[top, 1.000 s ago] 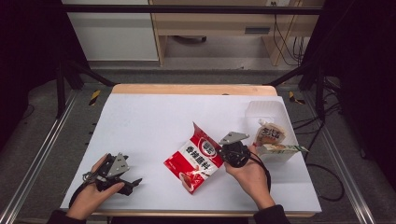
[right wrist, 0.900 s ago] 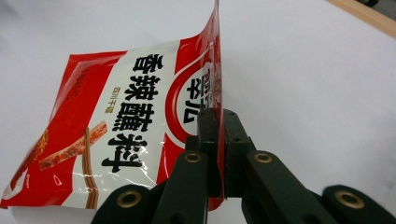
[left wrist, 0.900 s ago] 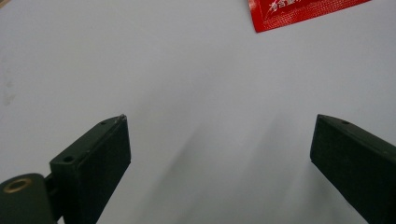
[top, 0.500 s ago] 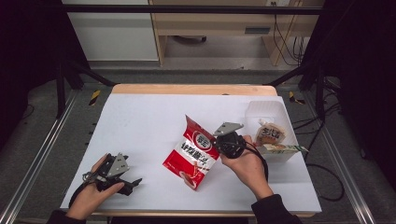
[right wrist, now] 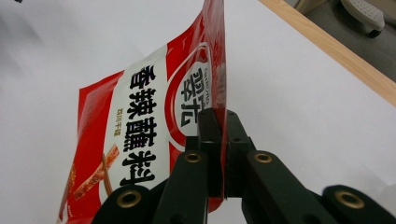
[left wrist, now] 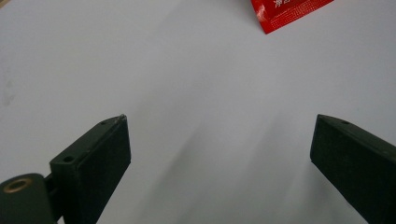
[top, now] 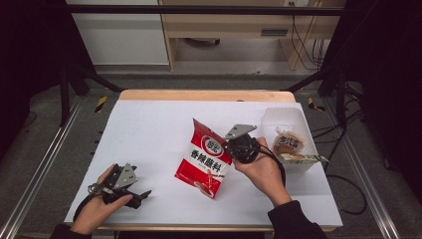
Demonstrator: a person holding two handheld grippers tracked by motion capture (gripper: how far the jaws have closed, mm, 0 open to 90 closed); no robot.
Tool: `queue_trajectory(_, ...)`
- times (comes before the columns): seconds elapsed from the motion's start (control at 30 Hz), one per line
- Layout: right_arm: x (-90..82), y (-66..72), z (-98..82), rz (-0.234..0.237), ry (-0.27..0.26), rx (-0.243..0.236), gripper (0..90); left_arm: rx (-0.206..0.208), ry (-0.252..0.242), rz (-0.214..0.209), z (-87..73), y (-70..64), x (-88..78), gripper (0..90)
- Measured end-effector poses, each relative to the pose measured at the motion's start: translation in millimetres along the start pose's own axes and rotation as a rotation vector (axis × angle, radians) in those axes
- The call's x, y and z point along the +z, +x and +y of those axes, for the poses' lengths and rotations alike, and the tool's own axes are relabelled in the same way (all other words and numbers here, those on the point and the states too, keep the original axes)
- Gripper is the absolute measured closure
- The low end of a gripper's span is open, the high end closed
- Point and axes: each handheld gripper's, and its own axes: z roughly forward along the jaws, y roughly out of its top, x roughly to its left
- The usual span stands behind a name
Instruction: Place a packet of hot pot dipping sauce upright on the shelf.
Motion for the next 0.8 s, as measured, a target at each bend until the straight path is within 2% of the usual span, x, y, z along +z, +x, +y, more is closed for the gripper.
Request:
queue_trajectory(0.3,-6.4,1.2,14.3,0.019,-0.017,-0.04,89.9,0.005,0.006,-0.011,0.4,-0.7,-0.2,5.3)
queue_trajectory(0.5,-11.3,4.0,24.6,0.048,-0.025,-0.066,89.9,-0.008,0.005,-0.019,0.9,0.8,-2.3,5.4)
queue_trajectory(0.53,-12.2,4.0,26.0,0.06,-0.027,-0.075,89.9,-0.02,0.003,-0.028,2.1,2.0,-3.1,5.4)
queue_trajectory(0.63,-14.7,4.9,30.6,0.078,-0.032,-0.089,89.9,-0.015,0.006,-0.041,7.1,2.7,-4.2,5.4)
queue_trajectory(0.8,-17.4,7.0,39.5,0.11,-0.039,-0.121,89.9,0.016,0.009,-0.066,24.5,3.9,-9.1,5.2)
